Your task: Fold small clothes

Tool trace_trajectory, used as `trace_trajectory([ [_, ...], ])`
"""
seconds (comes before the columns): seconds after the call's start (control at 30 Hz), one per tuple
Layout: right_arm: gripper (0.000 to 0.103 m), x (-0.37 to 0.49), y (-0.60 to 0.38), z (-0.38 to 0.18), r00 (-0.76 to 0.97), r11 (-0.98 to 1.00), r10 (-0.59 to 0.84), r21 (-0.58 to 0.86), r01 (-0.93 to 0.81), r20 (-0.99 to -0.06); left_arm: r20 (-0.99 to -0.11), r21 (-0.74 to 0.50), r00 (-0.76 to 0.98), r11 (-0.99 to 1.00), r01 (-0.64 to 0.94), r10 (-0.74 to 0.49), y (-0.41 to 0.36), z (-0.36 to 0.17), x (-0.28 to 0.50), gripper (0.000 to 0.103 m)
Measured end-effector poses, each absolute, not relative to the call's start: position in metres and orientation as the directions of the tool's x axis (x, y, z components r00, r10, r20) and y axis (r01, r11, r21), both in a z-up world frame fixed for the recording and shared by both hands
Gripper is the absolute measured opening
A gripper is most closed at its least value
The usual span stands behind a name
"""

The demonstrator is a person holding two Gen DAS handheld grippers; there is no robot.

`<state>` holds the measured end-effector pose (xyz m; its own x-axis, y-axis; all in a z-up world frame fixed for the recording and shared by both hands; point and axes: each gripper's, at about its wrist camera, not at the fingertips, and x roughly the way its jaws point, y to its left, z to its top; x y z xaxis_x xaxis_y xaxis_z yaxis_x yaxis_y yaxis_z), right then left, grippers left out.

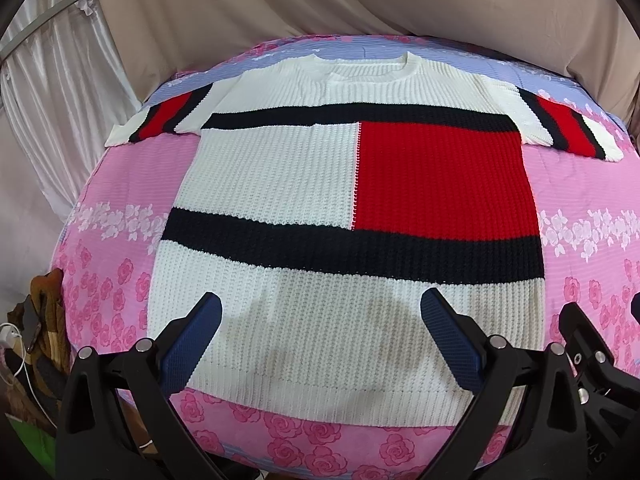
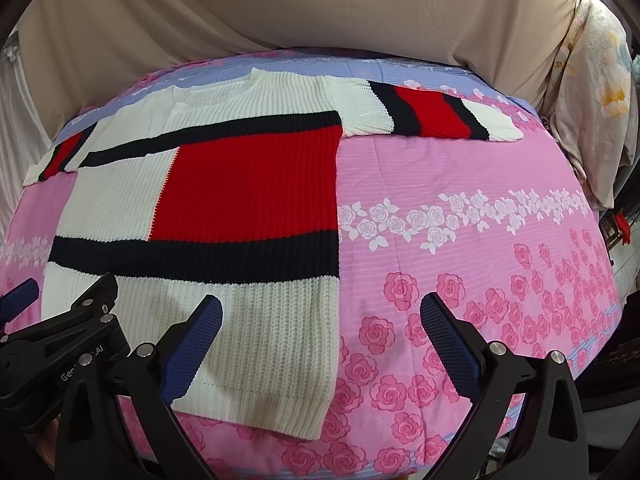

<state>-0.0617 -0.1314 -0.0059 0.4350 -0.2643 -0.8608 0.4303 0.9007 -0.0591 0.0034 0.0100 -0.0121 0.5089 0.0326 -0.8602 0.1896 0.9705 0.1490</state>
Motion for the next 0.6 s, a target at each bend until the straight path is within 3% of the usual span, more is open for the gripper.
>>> trace_trajectory([
  [0.6,0.098,-0.0615,-0.1240,-0.0062,0.442,0.908,-0.257,-0.058,0.416,-0.859,-0.857,0.155,0.513,0.974,0.167,0.048,0.0136,-0.0114,0.0002,0.097],
])
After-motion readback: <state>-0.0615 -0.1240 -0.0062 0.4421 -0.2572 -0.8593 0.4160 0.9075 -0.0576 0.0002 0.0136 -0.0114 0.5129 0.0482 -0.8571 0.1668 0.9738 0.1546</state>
